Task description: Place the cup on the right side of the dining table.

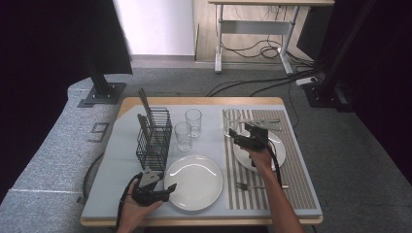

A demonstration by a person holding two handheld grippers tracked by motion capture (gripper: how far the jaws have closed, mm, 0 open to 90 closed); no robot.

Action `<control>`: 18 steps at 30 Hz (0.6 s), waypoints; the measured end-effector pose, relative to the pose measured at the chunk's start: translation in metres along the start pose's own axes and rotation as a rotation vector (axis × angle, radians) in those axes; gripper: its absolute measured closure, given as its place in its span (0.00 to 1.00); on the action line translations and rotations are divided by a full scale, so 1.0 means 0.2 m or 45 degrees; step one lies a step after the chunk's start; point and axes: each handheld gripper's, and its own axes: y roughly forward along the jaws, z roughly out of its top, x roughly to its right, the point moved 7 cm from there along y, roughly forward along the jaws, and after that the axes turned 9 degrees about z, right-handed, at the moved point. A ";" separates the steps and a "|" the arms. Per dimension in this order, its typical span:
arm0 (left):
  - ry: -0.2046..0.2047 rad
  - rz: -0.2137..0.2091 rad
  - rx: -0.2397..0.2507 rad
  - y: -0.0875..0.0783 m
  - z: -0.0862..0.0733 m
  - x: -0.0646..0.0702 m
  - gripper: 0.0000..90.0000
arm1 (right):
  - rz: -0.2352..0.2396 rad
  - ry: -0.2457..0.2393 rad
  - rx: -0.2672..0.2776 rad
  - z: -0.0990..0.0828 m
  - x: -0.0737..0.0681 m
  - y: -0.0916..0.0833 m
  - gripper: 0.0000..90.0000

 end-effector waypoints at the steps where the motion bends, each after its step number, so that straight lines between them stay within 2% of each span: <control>1: 0.001 -0.001 -0.001 0.00 0.00 0.00 0.39 | 0.001 0.002 -0.007 -0.01 0.00 -0.01 0.24; 7: 0.007 -0.002 -0.004 0.01 0.00 0.01 0.39 | 0.000 -0.002 -0.015 -0.07 0.00 -0.09 0.25; 10: 0.006 -0.002 -0.004 0.01 0.00 0.01 0.39 | 0.007 0.002 0.006 -0.09 0.01 -0.13 0.26; 18: 0.003 -0.003 -0.008 0.01 -0.01 0.01 0.39 | 0.005 -0.015 -0.019 -0.21 0.01 -0.22 0.27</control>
